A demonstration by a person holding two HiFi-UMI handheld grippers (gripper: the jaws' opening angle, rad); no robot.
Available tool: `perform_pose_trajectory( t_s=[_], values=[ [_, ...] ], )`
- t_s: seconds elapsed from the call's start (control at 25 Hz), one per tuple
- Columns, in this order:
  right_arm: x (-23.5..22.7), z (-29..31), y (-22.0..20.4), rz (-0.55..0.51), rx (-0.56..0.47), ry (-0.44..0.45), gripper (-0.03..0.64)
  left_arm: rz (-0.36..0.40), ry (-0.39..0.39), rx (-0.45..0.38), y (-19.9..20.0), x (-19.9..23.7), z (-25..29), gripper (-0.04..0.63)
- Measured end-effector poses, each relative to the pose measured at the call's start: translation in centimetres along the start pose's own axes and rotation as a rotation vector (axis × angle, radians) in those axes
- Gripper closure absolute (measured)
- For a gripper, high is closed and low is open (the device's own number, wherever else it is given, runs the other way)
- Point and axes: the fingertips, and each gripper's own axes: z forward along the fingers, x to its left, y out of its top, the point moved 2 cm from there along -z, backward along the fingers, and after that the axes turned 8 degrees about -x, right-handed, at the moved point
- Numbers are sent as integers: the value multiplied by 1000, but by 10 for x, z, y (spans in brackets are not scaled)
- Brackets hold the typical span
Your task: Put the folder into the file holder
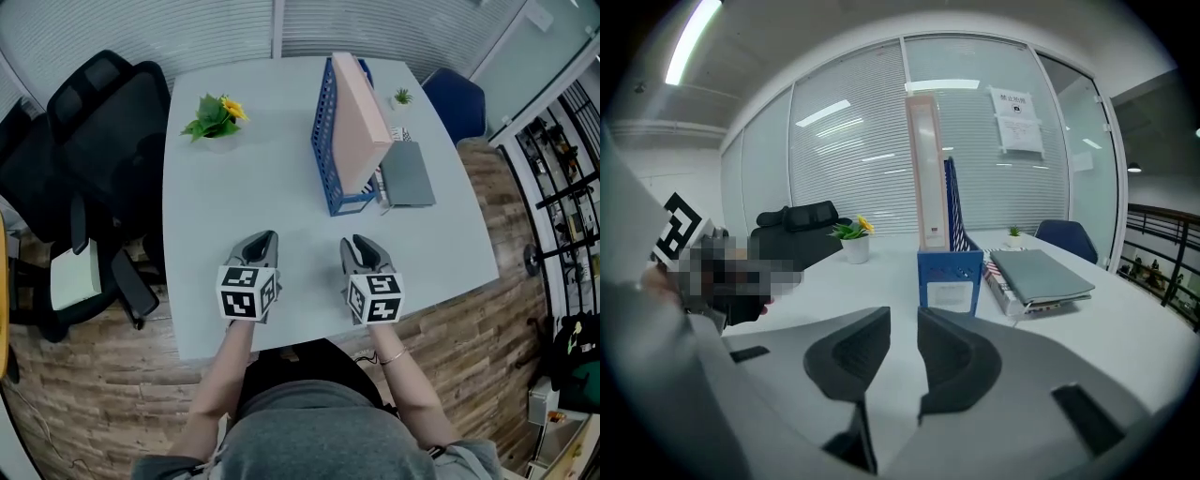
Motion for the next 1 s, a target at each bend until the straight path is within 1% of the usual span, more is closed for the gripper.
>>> perform_pose_trajectory(
  t_s=[0.16,0.4,0.64,1.0],
  values=[
    [0,-10,-4,13,-11,-17,608,3,-12,11,-3,-3,-1,571],
    [7,-20,-10,35,-1,-6,612,-14,-22,20,-7,-5,-3,571],
    [19,-23,-15,55,26,23,614,-11,-24,21,-7,-6,-5,571],
    [22,-25,-16,62,40,25,614,-6,-10,28,-8,-2,-8,571]
  ],
)
